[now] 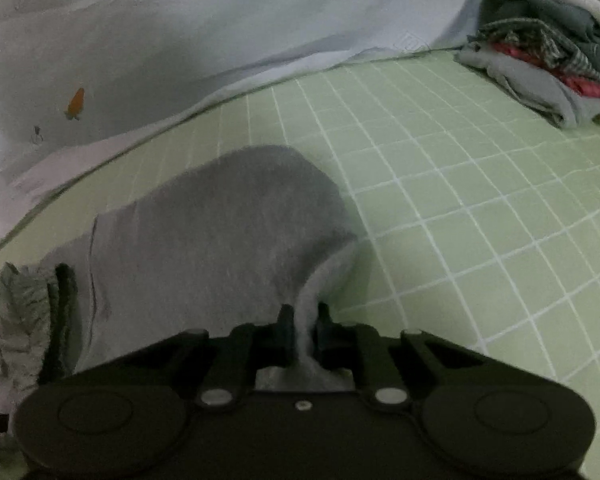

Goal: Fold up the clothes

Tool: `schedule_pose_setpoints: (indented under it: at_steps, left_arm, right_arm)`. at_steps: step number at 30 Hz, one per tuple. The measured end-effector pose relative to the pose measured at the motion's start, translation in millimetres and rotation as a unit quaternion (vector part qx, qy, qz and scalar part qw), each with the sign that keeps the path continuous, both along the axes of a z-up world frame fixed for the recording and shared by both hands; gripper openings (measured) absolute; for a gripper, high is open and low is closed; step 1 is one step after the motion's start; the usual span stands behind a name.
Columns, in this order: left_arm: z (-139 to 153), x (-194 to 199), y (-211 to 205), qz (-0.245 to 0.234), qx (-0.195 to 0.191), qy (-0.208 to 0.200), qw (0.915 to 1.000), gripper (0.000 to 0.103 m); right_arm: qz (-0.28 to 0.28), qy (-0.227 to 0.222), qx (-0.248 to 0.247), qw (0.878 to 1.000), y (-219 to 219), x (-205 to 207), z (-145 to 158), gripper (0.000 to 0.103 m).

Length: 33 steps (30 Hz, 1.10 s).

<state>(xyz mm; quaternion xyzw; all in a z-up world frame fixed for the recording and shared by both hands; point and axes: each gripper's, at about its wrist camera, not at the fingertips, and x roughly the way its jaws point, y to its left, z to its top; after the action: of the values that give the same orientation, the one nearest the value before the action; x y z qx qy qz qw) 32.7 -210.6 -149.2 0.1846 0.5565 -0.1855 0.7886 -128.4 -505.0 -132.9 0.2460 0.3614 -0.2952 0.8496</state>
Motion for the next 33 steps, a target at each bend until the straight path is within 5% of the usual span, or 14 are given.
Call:
schedule_pose_setpoints:
  at_steps: [6, 14, 18, 22, 26, 27, 31, 33]
  left_arm:
    - [7.8, 7.1, -6.6, -0.015, 0.019, 0.01, 0.9997, 0.103]
    - [42.3, 12.0, 24.3, -0.031, -0.015, -0.028, 0.999, 0.103]
    - [52.6, 18.9, 61.7, -0.007, -0.028, -0.039, 0.9988, 0.103]
    - [48.9, 29.2, 101.2, 0.044, -0.026, -0.033, 0.9982, 0.103]
    - [44.7, 33.0, 128.9, 0.076, -0.028, -0.026, 0.9964, 0.103]
    - [44.9, 34.1, 133.4, 0.078, -0.032, -0.027, 0.9961, 0.103]
    - [48.5, 34.6, 138.0, 0.079, -0.06, -0.03, 0.9946, 0.103]
    - [49.9, 38.4, 130.2, 0.072, -0.076, -0.032, 0.994, 0.103]
  right_arm:
    - [0.015, -0.035, -0.055, 0.998, 23.3, 8.4, 40.3, 0.01]
    - [0.1, -0.095, -0.132, 0.981, 105.6, 50.1, 100.7, 0.009]
    - [0.174, -0.128, -0.121, 0.969, 162.3, 93.3, 104.9, 0.009]
    - [0.24, -0.116, -0.058, 0.962, 217.5, 139.3, 67.7, 0.01]
    - [0.257, -0.019, -0.003, 0.966, 245.3, 166.7, 3.2, 0.024]
    - [0.259, -0.021, 0.011, 0.966, 245.9, 163.4, -1.0, 0.026]
    - [0.227, -0.092, 0.031, 0.969, 228.9, 133.4, 26.8, 0.077]
    - [0.197, -0.117, 0.017, 0.973, 215.0, 115.9, 42.4, 0.085]
